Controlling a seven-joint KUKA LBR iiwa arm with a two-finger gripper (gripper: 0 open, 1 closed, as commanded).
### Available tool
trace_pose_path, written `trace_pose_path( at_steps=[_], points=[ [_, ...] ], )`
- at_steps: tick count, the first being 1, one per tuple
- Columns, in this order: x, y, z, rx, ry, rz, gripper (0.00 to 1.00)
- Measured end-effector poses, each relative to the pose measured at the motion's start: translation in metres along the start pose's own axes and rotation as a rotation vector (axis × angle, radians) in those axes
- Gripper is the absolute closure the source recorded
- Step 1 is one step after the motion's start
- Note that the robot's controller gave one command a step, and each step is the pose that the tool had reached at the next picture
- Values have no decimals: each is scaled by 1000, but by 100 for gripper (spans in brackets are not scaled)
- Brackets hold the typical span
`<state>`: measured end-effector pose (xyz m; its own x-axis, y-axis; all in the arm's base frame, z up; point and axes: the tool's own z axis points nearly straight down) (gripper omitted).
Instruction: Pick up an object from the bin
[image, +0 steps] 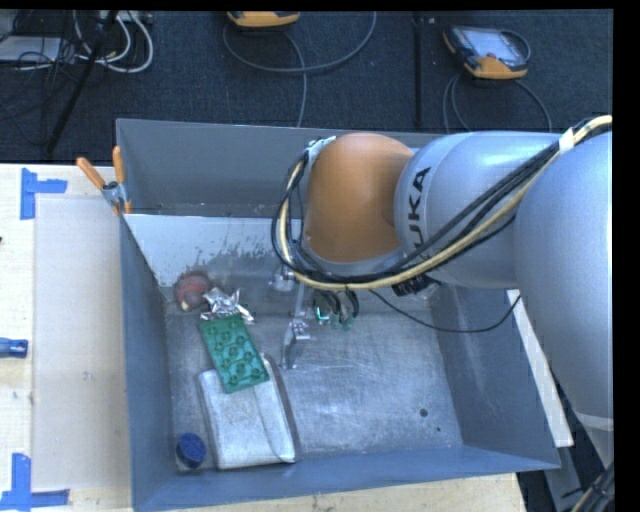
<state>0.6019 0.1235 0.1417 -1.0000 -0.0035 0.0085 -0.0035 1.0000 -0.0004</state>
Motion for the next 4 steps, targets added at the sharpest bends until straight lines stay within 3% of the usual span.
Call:
trace_pose_path(
  at_steps=[1, 2, 3, 4],
  points=[
    [3, 76, 70, 7, -8, -125, 0],
    [-14, 101, 64, 14, 6, -280, 0],
    [-16, 89, 25, 2, -11, -457, 0],
    [-15, 86, 14, 1, -10, -484, 0]
  ],
)
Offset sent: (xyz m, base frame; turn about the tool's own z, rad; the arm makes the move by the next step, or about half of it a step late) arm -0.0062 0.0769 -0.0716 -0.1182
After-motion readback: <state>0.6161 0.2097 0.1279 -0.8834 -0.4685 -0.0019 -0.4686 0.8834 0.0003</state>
